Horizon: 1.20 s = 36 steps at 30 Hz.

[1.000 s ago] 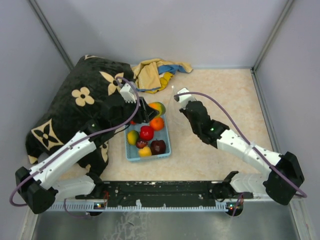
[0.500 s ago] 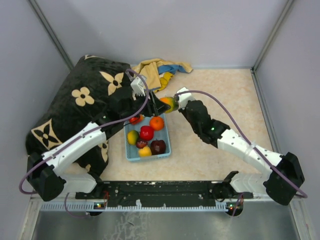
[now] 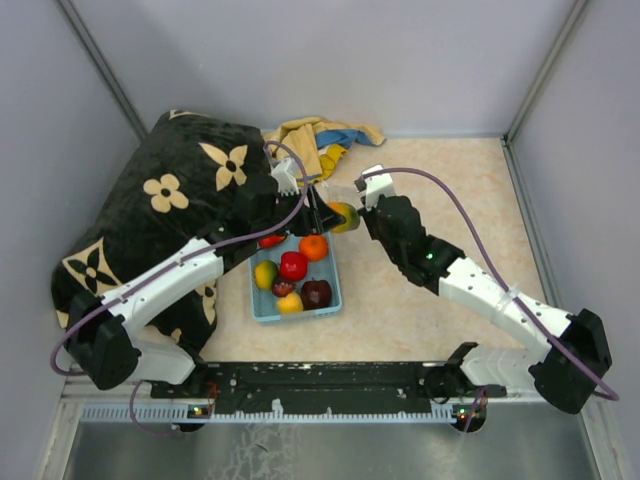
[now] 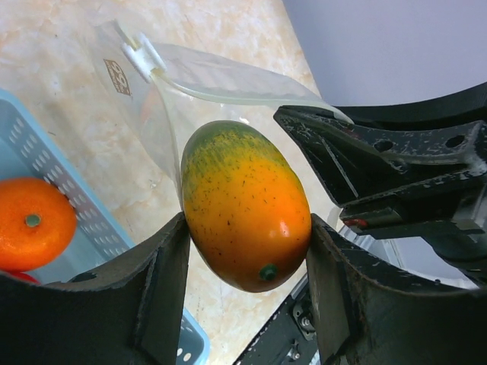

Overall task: Place the food in the zip-top bag and seal the zipper
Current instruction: Place the fake fruit in the zipper food storage bag.

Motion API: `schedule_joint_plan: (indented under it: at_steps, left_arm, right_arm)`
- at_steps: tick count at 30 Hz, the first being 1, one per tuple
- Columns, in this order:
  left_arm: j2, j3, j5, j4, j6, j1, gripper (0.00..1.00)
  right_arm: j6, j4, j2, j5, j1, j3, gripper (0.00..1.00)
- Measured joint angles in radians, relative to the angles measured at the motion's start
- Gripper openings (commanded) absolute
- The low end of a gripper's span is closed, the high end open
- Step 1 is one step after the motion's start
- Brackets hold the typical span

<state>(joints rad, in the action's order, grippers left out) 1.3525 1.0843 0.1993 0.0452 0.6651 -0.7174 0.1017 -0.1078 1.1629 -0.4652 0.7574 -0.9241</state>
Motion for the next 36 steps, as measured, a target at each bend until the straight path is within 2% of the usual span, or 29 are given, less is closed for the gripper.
schedule_joint_plan:
  at_steps: [8,16,21,31,36]
  left_arm:
    - [0.057,0.032,0.029,0.004,0.011,-0.017,0.51]
    - [0.063,0.036,0.039,-0.014,0.016,-0.034,0.71]
    - [0.061,0.036,0.037,-0.003,0.014,-0.035,0.79]
    - [-0.008,0.036,0.028,0.063,-0.013,-0.035,0.84]
    - [-0.068,0.062,-0.016,0.166,-0.051,-0.035,0.87]
  right_arm:
    - [-0.083,0.031,0.000,0.023,0.000,0.001,0.00]
    - [-0.142,0.063,0.003,0.043,0.000,0.001,0.00]
    - [-0.161,0.064,0.002,0.043,0.000,0.003,0.00]
    - [-0.185,0.071,0.002,0.039,0.000,0.029,0.00]
    - [-0.177,0.072,-0.008,0.013,0.000,0.034,0.00]
